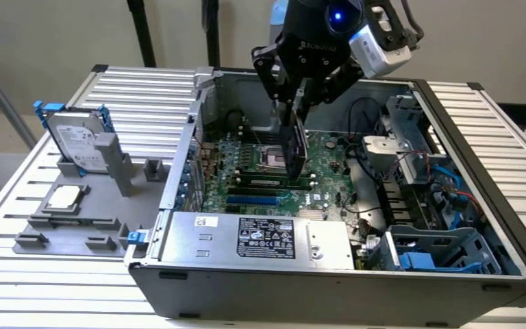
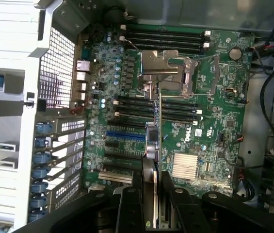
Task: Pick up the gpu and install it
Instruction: 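Insert the gpu into the slot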
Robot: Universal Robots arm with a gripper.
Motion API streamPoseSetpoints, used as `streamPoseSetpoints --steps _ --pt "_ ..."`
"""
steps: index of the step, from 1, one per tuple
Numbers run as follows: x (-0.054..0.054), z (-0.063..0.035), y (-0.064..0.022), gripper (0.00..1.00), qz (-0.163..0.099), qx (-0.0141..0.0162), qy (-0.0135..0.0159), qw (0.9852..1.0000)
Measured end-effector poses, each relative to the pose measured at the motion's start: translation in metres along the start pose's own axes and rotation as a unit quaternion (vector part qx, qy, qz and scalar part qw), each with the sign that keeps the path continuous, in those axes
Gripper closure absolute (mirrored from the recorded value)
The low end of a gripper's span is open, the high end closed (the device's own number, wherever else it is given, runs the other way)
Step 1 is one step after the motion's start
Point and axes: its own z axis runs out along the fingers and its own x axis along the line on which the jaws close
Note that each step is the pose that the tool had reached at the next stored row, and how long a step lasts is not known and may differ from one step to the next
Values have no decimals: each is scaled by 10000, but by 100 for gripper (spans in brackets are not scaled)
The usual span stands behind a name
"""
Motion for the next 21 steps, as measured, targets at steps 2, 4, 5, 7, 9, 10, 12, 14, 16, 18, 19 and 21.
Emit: streamPoseSetpoints --steps 2,4,5,7,9,10,12,14,16,18,19,21 --pt "0 1 0 73 -115 -51 -28 9999" --pt "1 2 0 73 -223 -121 -57 9997" --pt "1 3 0 73 -276 -157 -71 9995" --pt "0 5 0 73 -394 -222 -92 9989" --pt "0 9 0 73 -524 -273 -106 9982" --pt "-1 11 0 73 -595 -290 -110 9977" --pt "-2 19 0 73 -761 -303 -109 9966" --pt "-2 26 0 73 -939 -293 -104 9951" --pt "-3 35 -1 73 -1118 -279 -100 9933" --pt "-4 43 -2 73 -1300 -262 -100 9911" --pt "-5 46 -2 73 -1395 -252 -101 9899" --pt "-5 52 -1 73 -1571 -234 -102 9873"
